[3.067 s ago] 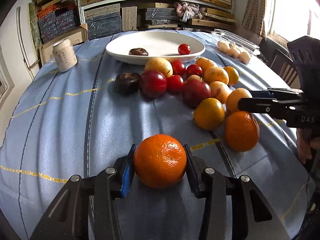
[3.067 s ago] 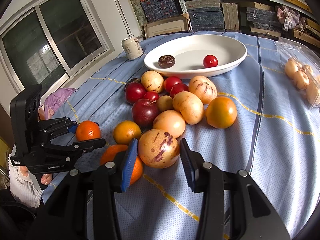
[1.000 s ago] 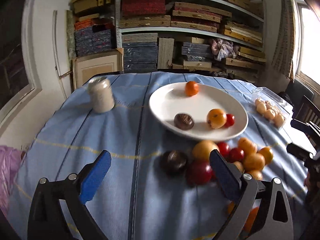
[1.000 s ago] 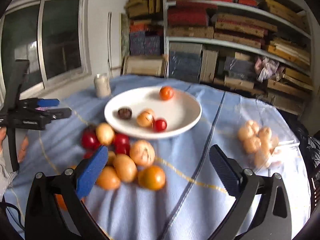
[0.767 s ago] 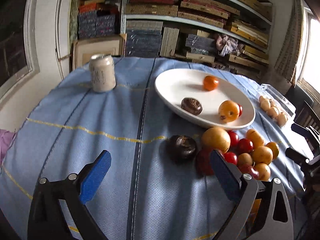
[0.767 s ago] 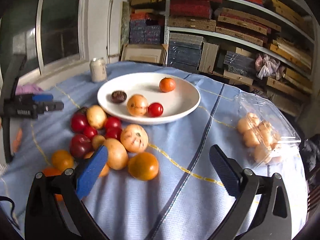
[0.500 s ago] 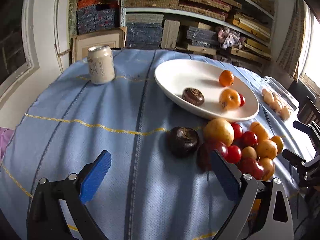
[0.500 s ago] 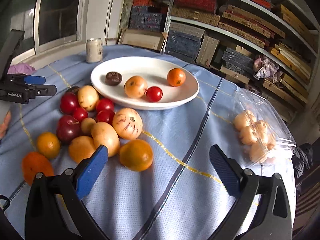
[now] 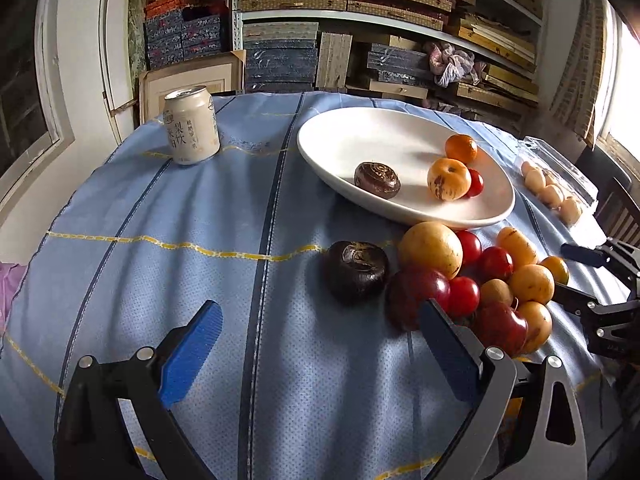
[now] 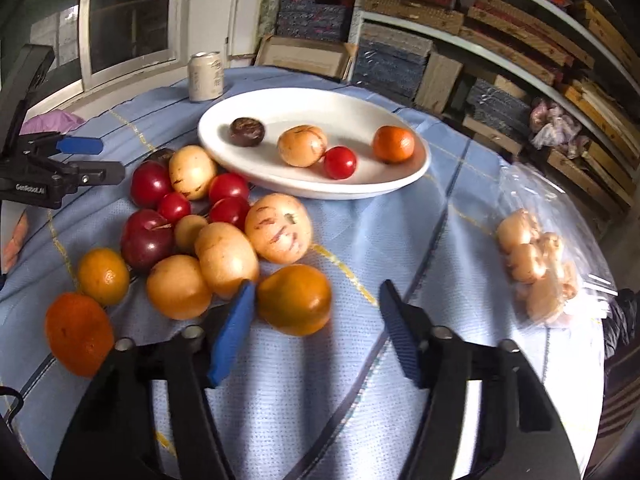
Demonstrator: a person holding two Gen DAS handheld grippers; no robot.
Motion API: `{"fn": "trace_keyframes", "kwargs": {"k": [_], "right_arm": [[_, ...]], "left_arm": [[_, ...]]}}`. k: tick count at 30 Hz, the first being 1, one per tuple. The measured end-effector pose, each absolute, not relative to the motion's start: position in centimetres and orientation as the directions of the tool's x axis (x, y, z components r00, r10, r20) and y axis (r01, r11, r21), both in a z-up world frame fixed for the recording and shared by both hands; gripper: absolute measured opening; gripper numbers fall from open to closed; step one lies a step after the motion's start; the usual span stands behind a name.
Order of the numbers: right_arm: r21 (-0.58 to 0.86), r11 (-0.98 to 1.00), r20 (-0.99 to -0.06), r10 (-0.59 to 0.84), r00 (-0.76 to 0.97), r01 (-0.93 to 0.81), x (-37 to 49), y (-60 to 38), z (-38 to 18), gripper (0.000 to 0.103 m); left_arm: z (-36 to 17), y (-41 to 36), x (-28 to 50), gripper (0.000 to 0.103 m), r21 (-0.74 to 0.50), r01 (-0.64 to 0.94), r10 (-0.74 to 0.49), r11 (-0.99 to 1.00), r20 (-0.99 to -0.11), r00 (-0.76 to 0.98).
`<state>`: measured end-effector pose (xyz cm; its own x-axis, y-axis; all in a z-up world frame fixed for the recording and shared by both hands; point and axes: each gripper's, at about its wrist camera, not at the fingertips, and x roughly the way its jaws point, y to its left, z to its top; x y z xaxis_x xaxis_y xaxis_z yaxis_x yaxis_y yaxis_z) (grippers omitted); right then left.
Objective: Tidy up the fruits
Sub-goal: 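Withdraw both tools from the plate and approach the remaining fruits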
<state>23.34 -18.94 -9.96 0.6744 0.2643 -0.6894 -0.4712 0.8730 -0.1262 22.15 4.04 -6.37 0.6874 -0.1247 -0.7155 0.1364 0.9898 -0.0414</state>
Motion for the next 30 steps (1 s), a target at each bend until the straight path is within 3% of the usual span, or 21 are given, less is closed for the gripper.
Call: {"fn": "trace_keyframes", "kwargs": {"k": [1, 13, 22, 24, 26, 30], "right_arm": [[-0.134, 0.866, -0.698, 0.263, 0.666, -0.482, 23.4, -18.6, -10.1, 0.040], [-0.187, 0.862, -0.693, 0.224, 0.685, -0.472, 23.0, -18.1, -10.4, 0.040], [-0.139, 0.866, -0.704, 0.255, 0.663, -0.480, 23.3, -18.6, -10.4, 0.040], [-0.133, 0.866, -0.707, 0.257, 0.659, -0.481, 23.5, -18.7, -10.4, 0.040], [-0.132, 0.866, -0.710, 0.257, 0.656, -0.482, 23.6, -18.7, -10.5, 0.040], [-0.131, 0.866, -0.715, 0.255, 0.651, -0.482, 23.8, -18.6, -10.5, 0.040]], "left_arm": [[-6.4, 4.0, 22.2, 0.099, -0.040, 0.138, -0.124, 0.990, -0.718, 0.685], [-6.4, 3.5, 22.3, 0.099, -0.023, 0.161, -0.130, 0.987, -0.706, 0.696], [-6.1, 2.4, 22.8, 0.099, 0.119, 0.167, -0.049, 0.979, -0.655, 0.754], [-6.0, 2.8, 22.8, 0.099, 0.093, 0.169, -0.065, 0.981, -0.665, 0.744], [-5.5, 2.6, 21.8, 0.099, 0.033, 0.239, -0.163, 0.970, -0.640, 0.751], [-6.0, -1.1, 21.0, 0.099, 0.190, 0.310, -0.134, 0.932, -0.614, 0.778]]}}
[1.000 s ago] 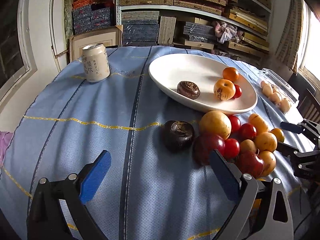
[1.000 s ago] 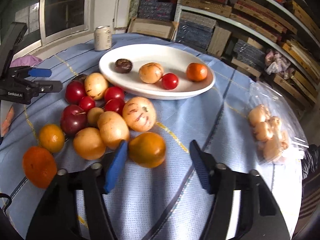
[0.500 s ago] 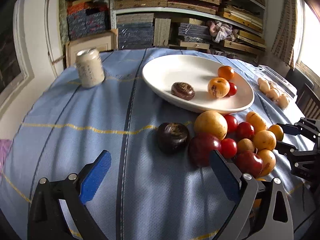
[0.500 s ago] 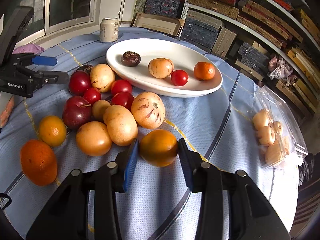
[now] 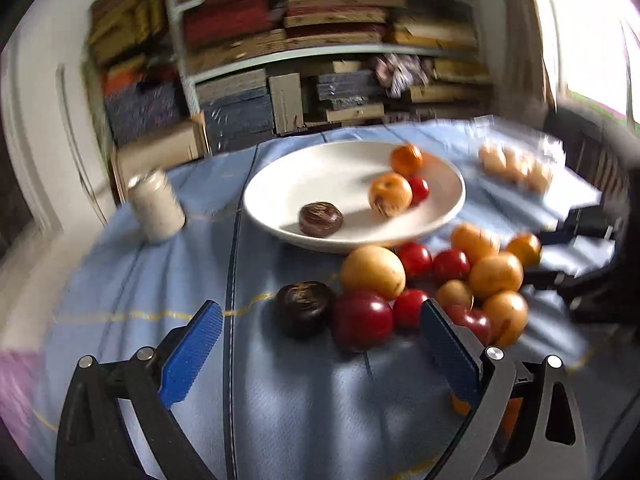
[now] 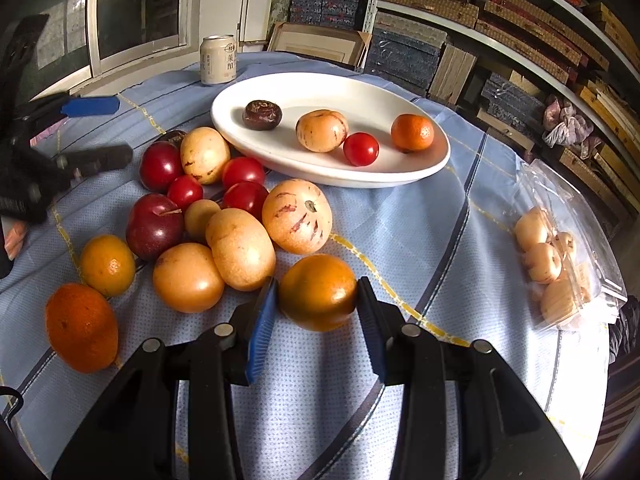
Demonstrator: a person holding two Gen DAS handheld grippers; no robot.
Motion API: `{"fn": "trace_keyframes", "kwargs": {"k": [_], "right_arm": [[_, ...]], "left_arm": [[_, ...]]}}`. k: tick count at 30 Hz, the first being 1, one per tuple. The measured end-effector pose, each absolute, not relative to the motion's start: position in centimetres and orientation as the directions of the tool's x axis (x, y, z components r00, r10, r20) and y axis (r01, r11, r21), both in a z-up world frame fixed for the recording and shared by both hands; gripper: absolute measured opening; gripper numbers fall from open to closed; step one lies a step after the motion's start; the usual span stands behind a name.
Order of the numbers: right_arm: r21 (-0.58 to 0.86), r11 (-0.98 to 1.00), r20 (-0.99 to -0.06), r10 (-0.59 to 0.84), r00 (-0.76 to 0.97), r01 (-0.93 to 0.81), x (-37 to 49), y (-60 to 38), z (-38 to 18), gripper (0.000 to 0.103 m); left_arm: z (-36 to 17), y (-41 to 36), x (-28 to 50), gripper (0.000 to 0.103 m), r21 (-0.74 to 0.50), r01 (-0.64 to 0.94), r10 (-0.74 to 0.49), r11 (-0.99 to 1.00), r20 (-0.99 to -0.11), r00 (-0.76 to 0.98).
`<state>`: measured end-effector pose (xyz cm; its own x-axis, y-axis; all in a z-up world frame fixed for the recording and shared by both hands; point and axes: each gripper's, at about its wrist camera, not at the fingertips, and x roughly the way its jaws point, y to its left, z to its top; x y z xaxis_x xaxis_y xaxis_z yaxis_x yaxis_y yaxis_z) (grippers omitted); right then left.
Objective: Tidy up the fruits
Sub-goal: 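Withdraw both tools from the plate and approach the remaining fruits, then grasp a red plum with the left tool while the right tool grasps a brown-orange fruit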
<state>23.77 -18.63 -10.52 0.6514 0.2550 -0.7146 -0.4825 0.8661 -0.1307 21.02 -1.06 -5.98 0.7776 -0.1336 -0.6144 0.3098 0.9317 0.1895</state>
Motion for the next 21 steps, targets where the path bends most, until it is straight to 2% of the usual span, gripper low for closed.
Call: {"fn": "trace_keyframes", "kwargs": {"k": [2, 6, 8, 10, 11, 15, 21], "right_arm": [[-0.130, 0.866, -0.715, 0.255, 0.651, -0.483, 23.8, -18.7, -10.5, 0.040], [-0.119, 0.868, -0.718, 0.259, 0.645, -0.481, 23.9, -18.8, -10.6, 0.040], [-0.110, 0.870, -0.721, 0.263, 0.641, -0.481, 23.9, -18.9, -10.6, 0.040], [-0.106, 0.870, -0.723, 0.265, 0.638, -0.481, 24.1, -18.9, -10.6, 0.040], [-0.105, 0.870, -0.725, 0.264, 0.636, -0.481, 24.1, -18.9, -10.7, 0.040], [-0.105, 0.870, -0.728, 0.263, 0.633, -0.482, 24.1, -18.9, -10.7, 0.041], [-0.094, 0.870, -0.733, 0.269, 0.625, -0.484, 24.3, -18.9, -10.8, 0.041]], "left_arm": [[-6.5, -1.9, 21.7, 0.099, 0.189, 0.341, -0.143, 0.921, -0.651, 0.745], [-6.2, -2.2, 22.2, 0.095, 0.132, 0.378, -0.216, 0.916, -0.633, 0.744], [-6.4, -2.0, 22.3, 0.082, 0.099, 0.397, -0.246, 0.912, -0.643, 0.725], [-6.8, -1.6, 23.0, 0.051, 0.044, 0.407, -0.276, 0.912, -0.668, 0.691], [-7.0, -1.5, 23.5, 0.044, 0.020, 0.403, -0.281, 0.915, -0.685, 0.673], [-7.3, -0.8, 23.9, 0.041, -0.036, 0.390, -0.302, 0.920, -0.697, 0.650], [-7.6, -1.7, 23.4, 0.040, 0.038, 0.389, -0.247, 0.921, -0.716, 0.653]]}}
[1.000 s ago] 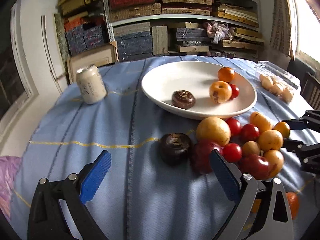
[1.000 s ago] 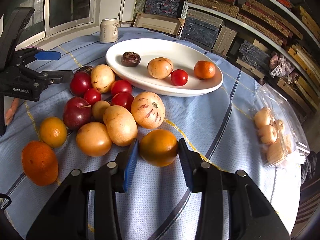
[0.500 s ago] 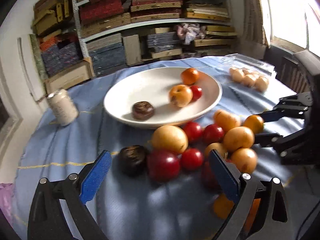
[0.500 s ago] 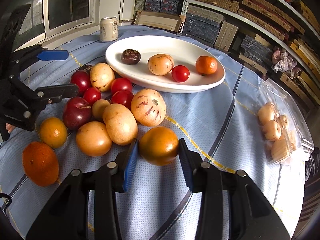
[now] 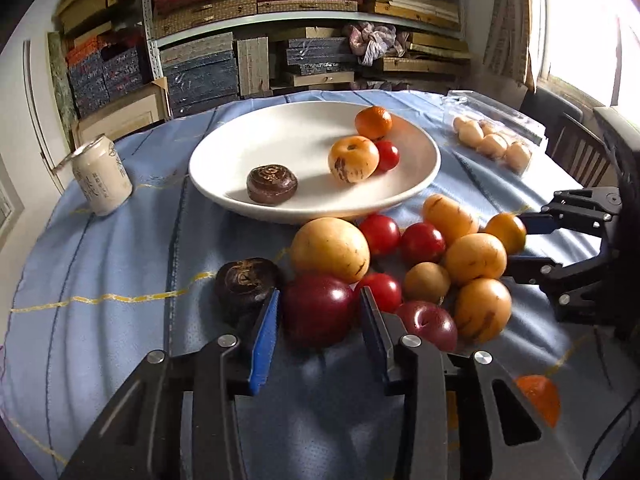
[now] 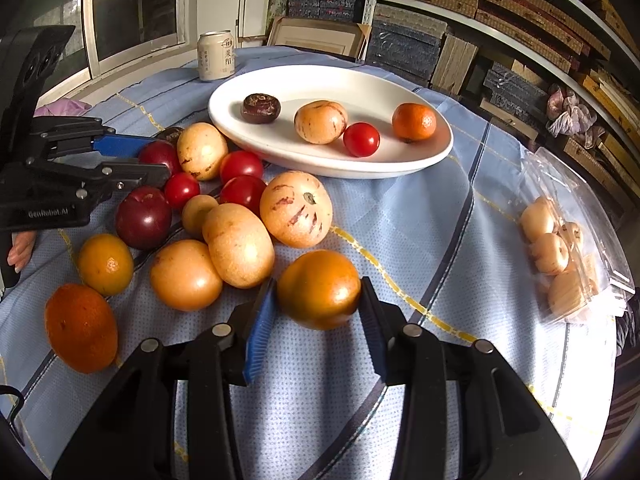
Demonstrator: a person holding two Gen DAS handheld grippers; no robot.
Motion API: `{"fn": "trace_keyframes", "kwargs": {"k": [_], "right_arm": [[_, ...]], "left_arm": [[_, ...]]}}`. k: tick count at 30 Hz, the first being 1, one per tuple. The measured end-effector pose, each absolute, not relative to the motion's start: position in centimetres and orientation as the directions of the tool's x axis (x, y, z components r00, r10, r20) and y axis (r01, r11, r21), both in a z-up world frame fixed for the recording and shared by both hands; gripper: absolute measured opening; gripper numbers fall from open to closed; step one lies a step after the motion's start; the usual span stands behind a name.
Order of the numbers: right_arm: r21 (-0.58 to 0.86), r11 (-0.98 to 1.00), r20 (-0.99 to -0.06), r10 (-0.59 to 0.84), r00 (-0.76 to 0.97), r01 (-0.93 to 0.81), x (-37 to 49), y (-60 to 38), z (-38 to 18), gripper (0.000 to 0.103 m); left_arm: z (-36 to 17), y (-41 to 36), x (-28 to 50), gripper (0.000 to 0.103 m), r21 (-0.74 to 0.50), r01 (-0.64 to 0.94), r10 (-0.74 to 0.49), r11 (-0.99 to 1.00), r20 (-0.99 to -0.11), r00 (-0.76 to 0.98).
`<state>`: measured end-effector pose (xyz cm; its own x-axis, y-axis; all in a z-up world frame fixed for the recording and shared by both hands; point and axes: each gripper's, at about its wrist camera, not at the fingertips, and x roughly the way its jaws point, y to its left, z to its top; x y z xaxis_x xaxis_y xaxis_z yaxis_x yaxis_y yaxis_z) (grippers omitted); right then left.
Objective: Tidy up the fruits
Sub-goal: 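Grasp a red plum with the left tool while the right tool grasps a brown-orange fruit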
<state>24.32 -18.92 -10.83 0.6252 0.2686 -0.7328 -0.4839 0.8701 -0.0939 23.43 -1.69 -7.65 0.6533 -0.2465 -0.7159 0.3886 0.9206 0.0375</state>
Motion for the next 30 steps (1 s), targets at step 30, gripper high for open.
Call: {"fn": "trace_keyframes", "kwargs": {"k": [30], "right_arm": [[-0.053, 0.930, -0.467, 0.299, 0.832, -0.364, 24.8, -22.0, 1.8, 0.039]], "left_arm": [[2.9, -0.3, 28.2, 0.040, 0.024, 0.277, -0.211, 0.960, -0.586, 0.782]]}}
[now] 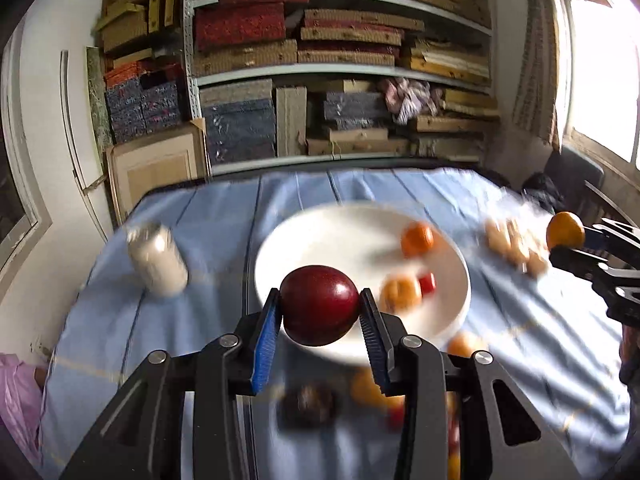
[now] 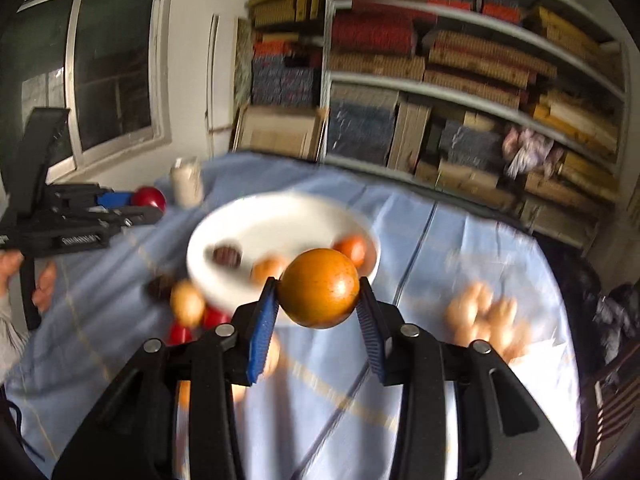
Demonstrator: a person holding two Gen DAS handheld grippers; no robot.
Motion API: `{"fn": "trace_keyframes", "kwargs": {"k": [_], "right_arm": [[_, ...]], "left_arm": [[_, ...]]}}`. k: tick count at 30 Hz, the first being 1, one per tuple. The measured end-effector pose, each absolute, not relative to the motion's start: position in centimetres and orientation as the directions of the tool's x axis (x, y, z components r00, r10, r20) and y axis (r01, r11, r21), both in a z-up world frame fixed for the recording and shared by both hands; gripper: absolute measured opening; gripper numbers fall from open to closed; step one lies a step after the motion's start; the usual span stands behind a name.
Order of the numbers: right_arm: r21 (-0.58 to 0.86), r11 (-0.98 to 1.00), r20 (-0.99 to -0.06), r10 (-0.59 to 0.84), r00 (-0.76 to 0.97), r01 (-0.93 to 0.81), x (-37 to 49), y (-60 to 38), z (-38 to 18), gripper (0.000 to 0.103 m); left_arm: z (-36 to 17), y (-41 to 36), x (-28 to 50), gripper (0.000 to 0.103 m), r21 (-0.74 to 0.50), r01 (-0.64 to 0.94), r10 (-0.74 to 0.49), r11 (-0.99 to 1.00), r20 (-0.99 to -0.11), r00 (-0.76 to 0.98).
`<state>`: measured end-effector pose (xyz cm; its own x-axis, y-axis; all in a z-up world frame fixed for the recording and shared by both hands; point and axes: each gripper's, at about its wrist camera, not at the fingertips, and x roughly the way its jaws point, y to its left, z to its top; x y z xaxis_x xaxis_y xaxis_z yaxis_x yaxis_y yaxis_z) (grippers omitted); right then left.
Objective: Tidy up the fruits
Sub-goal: 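Grasp a red plum with the left tool while the right tool grasps a brown-orange fruit, then lower both held fruits onto the white plate and open both tools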
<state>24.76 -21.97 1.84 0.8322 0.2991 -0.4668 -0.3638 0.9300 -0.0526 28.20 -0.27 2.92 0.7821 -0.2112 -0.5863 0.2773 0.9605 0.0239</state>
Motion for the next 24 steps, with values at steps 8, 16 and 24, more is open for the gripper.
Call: {"fn": "trace_keyframes", "kwargs": {"k": [8, 16, 24], "right_arm": [[0.027, 0.929, -0.523, 0.329, 0.786, -0.370, 33.5, -18.1, 0.2, 0.039], [0.046, 0.922, -0.663, 0.317, 0.678, -0.385, 40.5, -14.4, -5.0, 0.039], [0.045, 0.923, -0.675, 0.309, 0.670, -0.381, 41.8, -14.4, -6.0, 0.046]], "left_arm": [[-0.8, -1.3, 36.4, 0.040, -0.036, 0.225, -0.192, 0.974, -0.659, 0.727], [-4.5, -1.2, 40.3, 0.040, -0.048, 0.199, -0.172, 0.979, -0.716, 0.677], [-3.7, -1.9, 39.8, 0.072, -0.028, 0.220, -0.181, 0.975, -0.672, 0.718]]}}
